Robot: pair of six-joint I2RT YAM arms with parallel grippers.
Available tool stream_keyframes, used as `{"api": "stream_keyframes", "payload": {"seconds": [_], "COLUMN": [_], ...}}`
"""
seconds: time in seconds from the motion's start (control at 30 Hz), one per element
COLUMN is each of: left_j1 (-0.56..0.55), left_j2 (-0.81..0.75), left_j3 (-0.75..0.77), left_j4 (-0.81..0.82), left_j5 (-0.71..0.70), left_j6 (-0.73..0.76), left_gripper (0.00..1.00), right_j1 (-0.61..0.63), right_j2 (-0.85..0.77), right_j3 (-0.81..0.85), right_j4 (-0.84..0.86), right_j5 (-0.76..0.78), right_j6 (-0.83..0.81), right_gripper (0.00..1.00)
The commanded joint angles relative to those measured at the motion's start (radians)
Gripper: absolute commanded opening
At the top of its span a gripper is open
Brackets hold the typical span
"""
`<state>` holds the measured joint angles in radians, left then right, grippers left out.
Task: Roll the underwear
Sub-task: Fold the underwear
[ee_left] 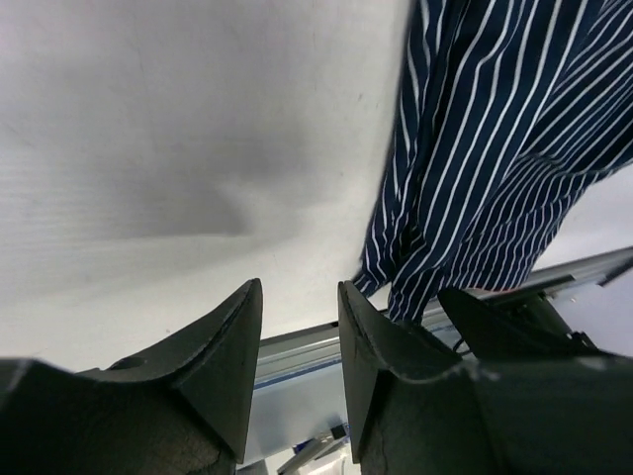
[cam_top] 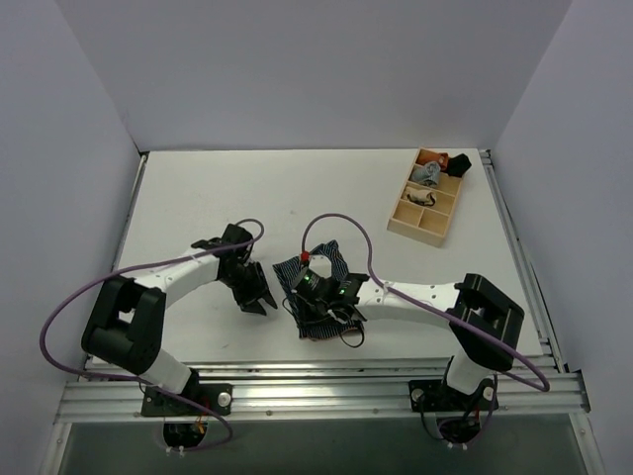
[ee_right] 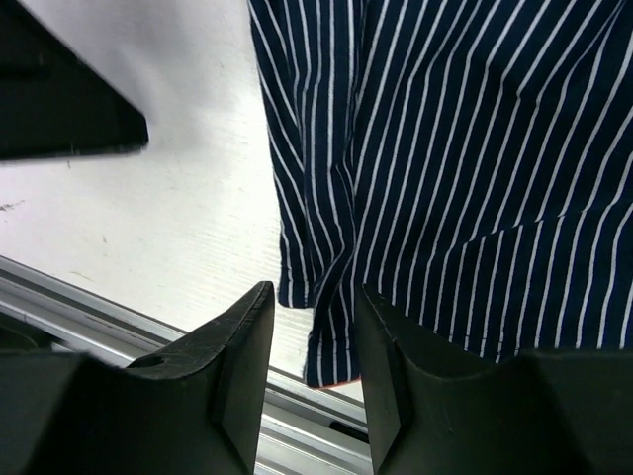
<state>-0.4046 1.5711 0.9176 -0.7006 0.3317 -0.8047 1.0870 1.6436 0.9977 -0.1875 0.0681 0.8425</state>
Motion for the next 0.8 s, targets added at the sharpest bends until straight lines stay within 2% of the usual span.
{"api": "stream_keyframes", "payload": {"seconds": [0.0,0.17,0.27,0.43,0.77], "left_j1": [-0.037,-0.134,-0.183,-0.211,-0.278], "left_j2": [-0.086,-0.091,-0.077,-0.072,-0.031], "left_j3": [-0.089,-0.144,-0.161,-0.207,-0.237], "left_j4": [0.203,0.318,0.357,0.426,0.452], "left_j5": [0.119,0.109,0.096,0.076,0.029], "left_j6": [-0.099,-0.186,-0.22,-0.26,-0.309], "left_gripper": [0.44,0.44,0.44,0.44,0.42], "right_j1": [-0.003,0.002,0.002,-0.018,-0.045], "right_j2": [-0.036,-0.056,-0.05,-0.022,-0.027], "right_j3": [-0.028,-0.077,-0.073,-0.033,-0.019], "right_j4": [-0.033,-0.014,-0.007,-0.026,-0.029], "right_j5": [-0.007,-0.027,-0.03,-0.025,0.001], "right_j6": [0.02,0.03,0.023,0.007,0.015], "right_gripper": [0.34,0.31,0.25,0.0,0.0]}}
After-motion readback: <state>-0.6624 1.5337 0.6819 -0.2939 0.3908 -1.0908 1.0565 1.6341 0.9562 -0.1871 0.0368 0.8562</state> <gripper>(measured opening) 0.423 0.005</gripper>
